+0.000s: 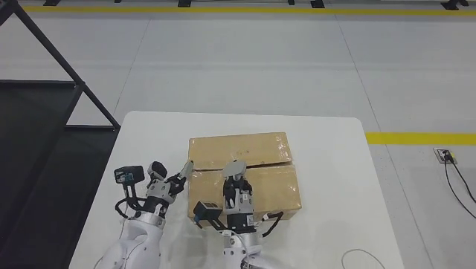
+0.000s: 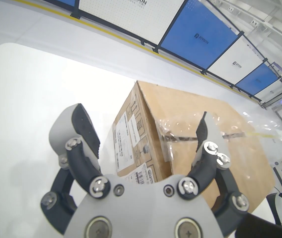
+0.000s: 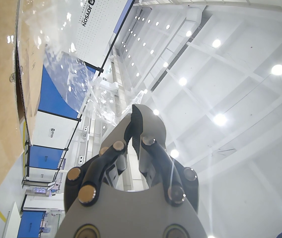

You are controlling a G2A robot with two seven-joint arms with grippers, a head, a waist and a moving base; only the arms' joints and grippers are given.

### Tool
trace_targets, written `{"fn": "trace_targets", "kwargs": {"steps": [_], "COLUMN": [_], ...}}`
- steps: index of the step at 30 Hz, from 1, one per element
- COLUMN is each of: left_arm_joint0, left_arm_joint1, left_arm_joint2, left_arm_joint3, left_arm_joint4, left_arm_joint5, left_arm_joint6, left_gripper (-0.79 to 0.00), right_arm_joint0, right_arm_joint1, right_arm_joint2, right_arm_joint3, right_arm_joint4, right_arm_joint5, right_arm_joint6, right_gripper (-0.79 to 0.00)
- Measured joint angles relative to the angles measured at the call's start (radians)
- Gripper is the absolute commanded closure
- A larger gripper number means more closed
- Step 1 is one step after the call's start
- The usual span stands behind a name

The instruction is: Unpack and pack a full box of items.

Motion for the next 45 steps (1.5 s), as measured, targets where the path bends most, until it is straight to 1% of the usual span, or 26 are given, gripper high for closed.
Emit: {"fn": "trace_targets", "kwargs": {"steps": [1, 2, 3, 4, 7, 10, 11, 12, 14, 17, 19, 22, 24, 29, 32, 38, 45], "left_arm_joint0": [0.010, 0.026, 0.040, 0.055, 0.103, 0.128, 0.129, 0.129, 0.128, 0.128, 0.129, 0.109, 0.084, 0.014, -0.017, -0.046, -0.066], "left_arm_joint1": [0.000, 0.001, 0.002, 0.002, 0.004, 0.004, 0.004, 0.005, 0.005, 0.005, 0.003, -0.002, -0.005, -0.011, -0.014, -0.018, -0.020], "left_arm_joint2": [-0.010, -0.025, -0.036, -0.050, -0.097, -0.124, -0.125, -0.124, -0.123, -0.123, -0.118, -0.097, -0.078, -0.028, -0.006, 0.033, 0.048], "left_arm_joint3": [-0.013, -0.035, -0.055, -0.075, -0.124, -0.146, -0.147, -0.147, -0.146, -0.146, -0.144, -0.135, -0.122, -0.079, -0.063, -0.037, -0.004], "left_arm_joint4": [-0.004, -0.014, -0.028, -0.049, -0.158, -0.384, -0.471, -0.515, -0.540, -0.436, -0.418, -0.531, -0.596, -0.674, -0.685, -0.690, -0.696], "left_arm_joint5": [-0.003, -0.011, -0.026, -0.046, -0.123, -0.197, -0.203, -0.199, -0.193, -0.193, -0.188, -0.128, -0.067, 0.068, 0.117, 0.149, 0.173], "left_arm_joint6": [0.014, 0.033, 0.048, 0.064, 0.080, -0.006, -0.039, -0.044, -0.018, -0.012, -0.011, -0.039, -0.063, -0.122, -0.135, -0.128, -0.137], "left_gripper": [-0.773, -0.486, -0.028, 0.000, 0.000, 0.000, 0.000, 0.000, 0.000, 0.000, 0.000, 0.000, 0.000, 0.000, 0.000, 0.000, 0.000], "right_arm_joint0": [0.000, -0.001, -0.001, -0.001, -0.001, 0.001, 0.001, 0.001, 0.000, -0.008, -0.011, -0.012, -0.014, -0.015, -0.010, -0.003, 0.014], "right_arm_joint1": [0.000, 0.000, 0.000, 0.000, 0.001, 0.002, 0.002, 0.002, 0.002, 0.000, -0.004, -0.012, -0.018, -0.028, -0.030, -0.033, -0.038], "right_arm_joint2": [0.000, 0.001, 0.001, 0.002, 0.004, 0.008, 0.010, 0.011, 0.020, 0.039, 0.048, 0.054, 0.057, 0.040, 0.029, 0.018, -0.001], "right_arm_joint3": [0.001, 0.001, 0.001, 0.001, -0.001, -0.001, -0.001, 0.000, 0.001, 0.002, 0.005, 0.014, 0.020, 0.032, 0.040, 0.049, 0.057], "right_arm_joint4": [0.000, 0.000, 0.000, 0.000, 0.000, 0.000, 0.000, 0.000, 0.000, 0.000, 0.000, 0.000, 0.000, 0.000, 0.000, 0.000, 0.000], "right_arm_joint5": [0.002, 0.004, 0.006, 0.007, 0.011, 0.014, 0.015, 0.015, 0.016, 0.014, 0.001, -0.024, -0.036, -0.042, -0.044, -0.035, -0.024], "right_arm_joint6": [0.000, 0.000, 0.000, -0.001, -0.003, -0.009, -0.014, -0.018, -0.022, -0.004, 0.020, 0.052, 0.063, 0.054, 0.049, 0.057, 0.097], "right_gripper": [0.000, 0.000, 0.000, 0.000, 0.000, 0.000, 0.000, 0.000, 0.000, 0.000, 0.000, 0.000, 0.000, 0.000, 0.000, 0.000, 0.000]}}
